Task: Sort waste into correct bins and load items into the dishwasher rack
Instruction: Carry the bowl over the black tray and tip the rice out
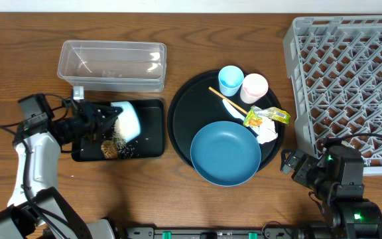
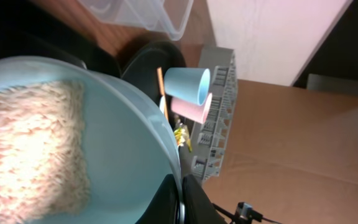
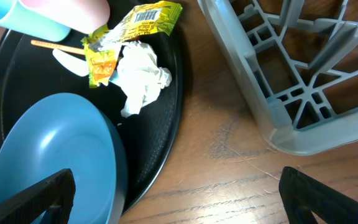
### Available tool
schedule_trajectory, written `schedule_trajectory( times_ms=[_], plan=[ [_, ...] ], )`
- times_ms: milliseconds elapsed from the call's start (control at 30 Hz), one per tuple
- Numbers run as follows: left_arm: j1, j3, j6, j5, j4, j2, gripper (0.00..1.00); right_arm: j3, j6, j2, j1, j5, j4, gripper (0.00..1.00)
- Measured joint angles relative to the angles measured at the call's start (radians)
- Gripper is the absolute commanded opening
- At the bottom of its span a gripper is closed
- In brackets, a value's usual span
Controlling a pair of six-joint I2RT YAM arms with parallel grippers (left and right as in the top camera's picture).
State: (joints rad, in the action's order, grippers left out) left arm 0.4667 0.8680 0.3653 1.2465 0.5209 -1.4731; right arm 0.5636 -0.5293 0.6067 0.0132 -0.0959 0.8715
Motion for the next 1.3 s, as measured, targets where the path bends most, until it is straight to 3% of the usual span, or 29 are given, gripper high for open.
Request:
schedule_trajectory(
  times_ms=[467,1300],
  plan=[
    [0.008,0.0,0.0,0.158,-0.062,0.0,0.06,0.0,0.0,0.0,0.0,0.0,0.0,0.99],
    [0.021,0.0,0.049,0.135,-0.109,-0.017,0.06,0.0,0.0,0.0,0.0,0.0,0.0,0.99]
  ],
)
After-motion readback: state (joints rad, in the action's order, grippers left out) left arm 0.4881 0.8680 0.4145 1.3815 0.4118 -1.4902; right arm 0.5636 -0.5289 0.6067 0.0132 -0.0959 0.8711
